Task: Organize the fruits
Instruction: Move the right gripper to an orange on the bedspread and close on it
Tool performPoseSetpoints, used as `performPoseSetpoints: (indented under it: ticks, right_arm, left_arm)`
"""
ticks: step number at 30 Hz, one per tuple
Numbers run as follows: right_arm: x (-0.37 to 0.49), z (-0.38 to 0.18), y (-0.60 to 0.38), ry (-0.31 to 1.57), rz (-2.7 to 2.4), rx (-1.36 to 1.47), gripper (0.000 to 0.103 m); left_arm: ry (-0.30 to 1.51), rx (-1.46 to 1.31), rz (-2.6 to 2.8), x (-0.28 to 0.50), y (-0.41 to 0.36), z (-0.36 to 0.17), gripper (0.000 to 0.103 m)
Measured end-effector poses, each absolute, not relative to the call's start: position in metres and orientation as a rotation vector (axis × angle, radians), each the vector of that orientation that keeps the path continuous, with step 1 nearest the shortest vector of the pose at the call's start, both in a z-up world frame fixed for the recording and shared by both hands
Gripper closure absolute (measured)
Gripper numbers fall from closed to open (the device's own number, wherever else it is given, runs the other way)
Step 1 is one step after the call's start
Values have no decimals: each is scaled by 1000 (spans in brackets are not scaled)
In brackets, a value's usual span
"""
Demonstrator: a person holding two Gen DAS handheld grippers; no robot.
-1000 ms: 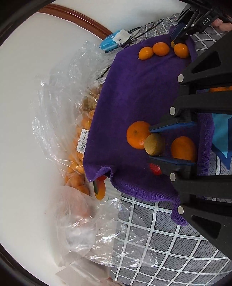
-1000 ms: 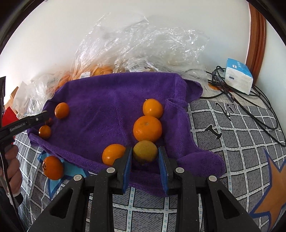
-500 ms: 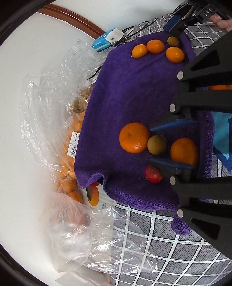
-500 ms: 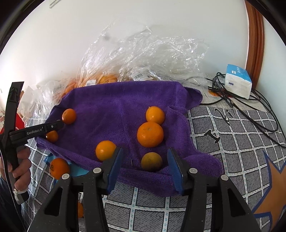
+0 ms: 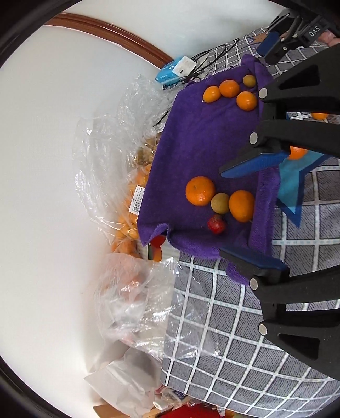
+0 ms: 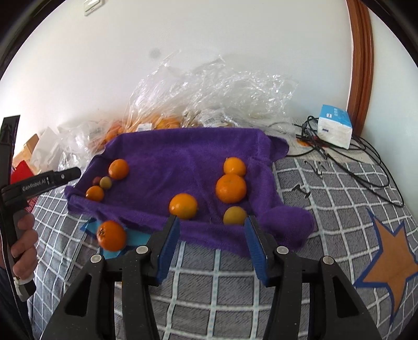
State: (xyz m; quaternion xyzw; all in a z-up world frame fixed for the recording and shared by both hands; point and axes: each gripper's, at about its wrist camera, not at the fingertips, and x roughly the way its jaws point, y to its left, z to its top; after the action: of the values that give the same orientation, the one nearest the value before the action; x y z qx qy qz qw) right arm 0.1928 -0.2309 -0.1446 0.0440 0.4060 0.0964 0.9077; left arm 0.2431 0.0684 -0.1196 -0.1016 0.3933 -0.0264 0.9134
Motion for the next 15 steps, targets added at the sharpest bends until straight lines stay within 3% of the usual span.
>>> performPoseSetpoints:
  ticks: [15]
  right_arm:
    - [149, -165, -182, 880, 336, 36, 52]
  left_arm:
    - [823, -243, -31, 180, 92, -140, 49]
